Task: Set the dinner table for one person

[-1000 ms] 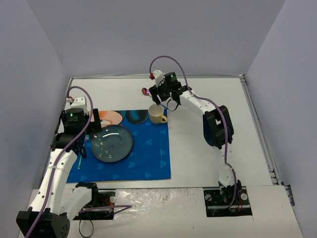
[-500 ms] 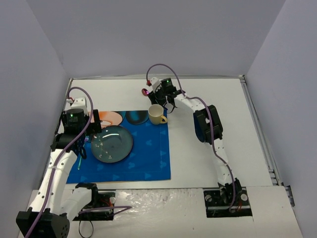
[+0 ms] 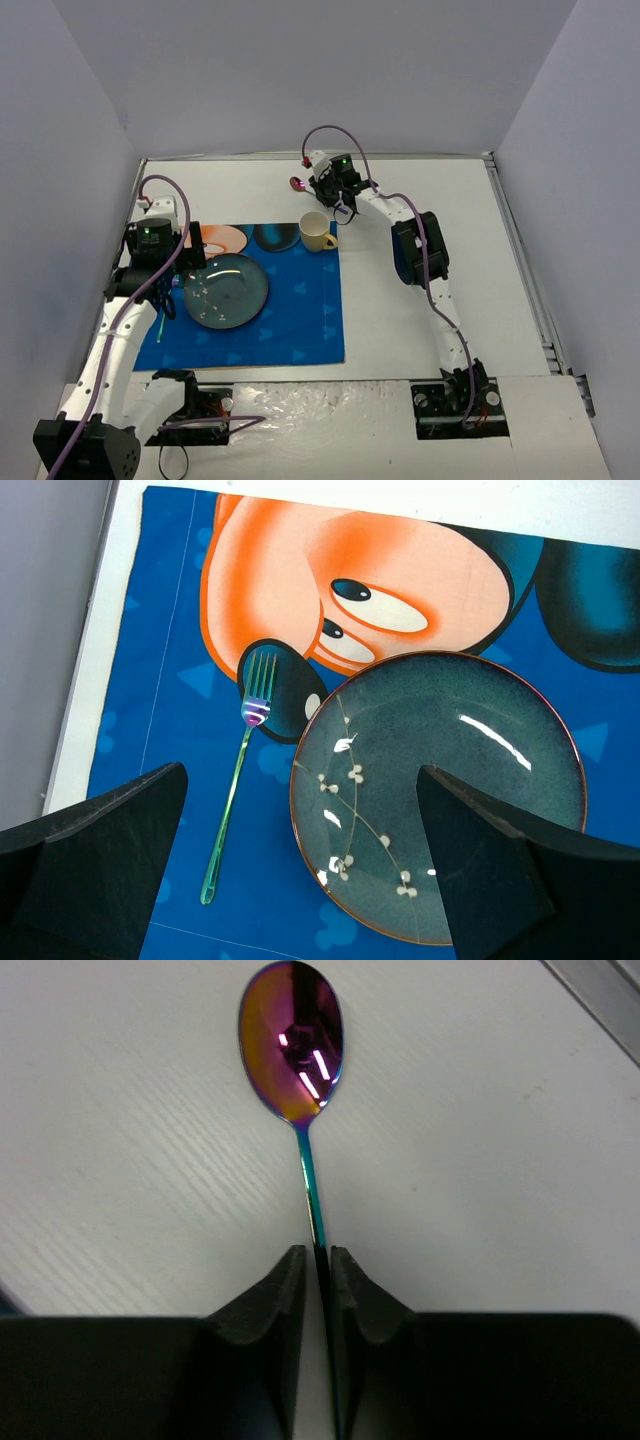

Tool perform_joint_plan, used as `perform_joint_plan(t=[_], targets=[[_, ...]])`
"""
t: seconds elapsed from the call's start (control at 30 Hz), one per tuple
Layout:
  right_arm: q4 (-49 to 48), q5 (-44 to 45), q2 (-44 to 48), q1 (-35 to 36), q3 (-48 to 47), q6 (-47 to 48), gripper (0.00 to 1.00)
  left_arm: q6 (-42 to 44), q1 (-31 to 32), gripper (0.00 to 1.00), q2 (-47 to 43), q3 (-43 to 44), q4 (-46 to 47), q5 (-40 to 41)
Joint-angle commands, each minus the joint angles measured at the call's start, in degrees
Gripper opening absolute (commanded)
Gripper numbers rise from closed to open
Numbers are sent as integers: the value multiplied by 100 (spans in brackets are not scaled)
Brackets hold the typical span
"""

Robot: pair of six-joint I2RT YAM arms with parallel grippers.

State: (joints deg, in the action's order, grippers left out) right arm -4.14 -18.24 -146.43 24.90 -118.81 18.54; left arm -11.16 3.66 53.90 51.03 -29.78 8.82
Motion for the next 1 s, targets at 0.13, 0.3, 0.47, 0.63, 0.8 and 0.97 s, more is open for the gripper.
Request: perform_joint_plan(t=[0.13, 0.3, 0.47, 0.63, 0.8, 0.97], targets=[[-834, 572, 639, -737, 848, -805, 0, -22, 21, 97, 46, 87, 196, -69], [-876, 914, 1146, -867, 1358, -982, 0, -29, 21, 97, 31, 101, 195, -116], [-893, 1400, 2144, -888, 2262, -1283, 0, -44, 21, 97, -76, 101, 201, -141], [-915, 1727, 2982, -861, 3428, -1984, 0, -46, 59, 97, -222, 101, 211, -172], [-904, 1809, 3639, -776, 4713, -2764, 0, -53, 144, 97, -337, 101, 209, -151], [-841, 2132, 4416, -588, 5707, -3188, 0, -44, 195, 97, -415, 118, 192, -87]])
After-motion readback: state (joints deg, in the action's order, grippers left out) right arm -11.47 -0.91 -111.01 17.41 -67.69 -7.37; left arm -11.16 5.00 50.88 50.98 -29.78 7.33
